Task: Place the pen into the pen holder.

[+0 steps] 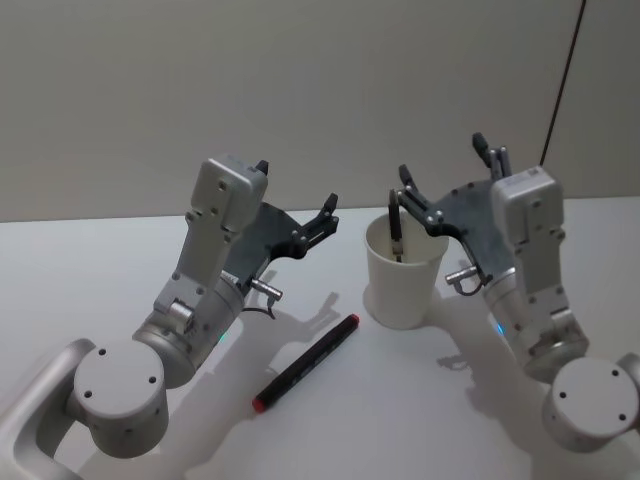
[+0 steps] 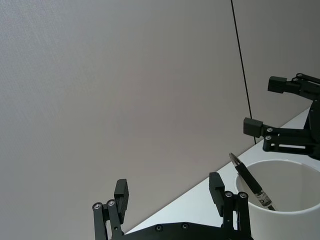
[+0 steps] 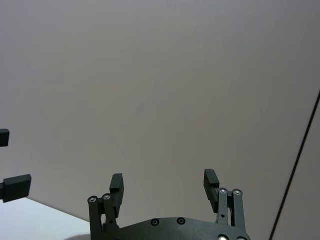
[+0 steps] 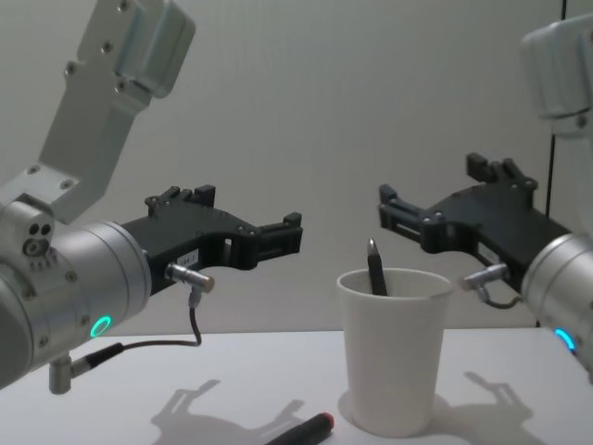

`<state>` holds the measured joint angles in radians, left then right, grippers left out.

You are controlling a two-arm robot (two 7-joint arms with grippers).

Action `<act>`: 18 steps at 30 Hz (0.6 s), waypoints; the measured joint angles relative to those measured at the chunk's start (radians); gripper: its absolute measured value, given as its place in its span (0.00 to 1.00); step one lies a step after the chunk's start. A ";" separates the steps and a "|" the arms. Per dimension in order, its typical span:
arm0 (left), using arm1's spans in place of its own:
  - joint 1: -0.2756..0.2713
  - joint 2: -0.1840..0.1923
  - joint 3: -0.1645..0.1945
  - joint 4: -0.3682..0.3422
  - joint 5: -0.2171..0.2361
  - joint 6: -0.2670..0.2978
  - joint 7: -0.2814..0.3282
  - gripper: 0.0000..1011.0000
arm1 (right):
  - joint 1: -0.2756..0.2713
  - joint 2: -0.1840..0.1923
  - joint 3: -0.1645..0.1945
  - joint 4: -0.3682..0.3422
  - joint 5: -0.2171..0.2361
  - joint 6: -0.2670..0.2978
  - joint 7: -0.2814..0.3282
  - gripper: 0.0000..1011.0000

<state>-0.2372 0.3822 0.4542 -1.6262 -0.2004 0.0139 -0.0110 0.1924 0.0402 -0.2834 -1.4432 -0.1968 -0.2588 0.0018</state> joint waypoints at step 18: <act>0.000 0.000 0.000 0.000 0.000 0.000 0.000 0.99 | -0.041 0.049 0.013 -0.068 0.074 0.061 -0.002 0.99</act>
<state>-0.2371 0.3821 0.4542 -1.6262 -0.2004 0.0139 -0.0109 0.1512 0.0894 -0.2703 -1.5114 -0.1225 -0.1980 0.0002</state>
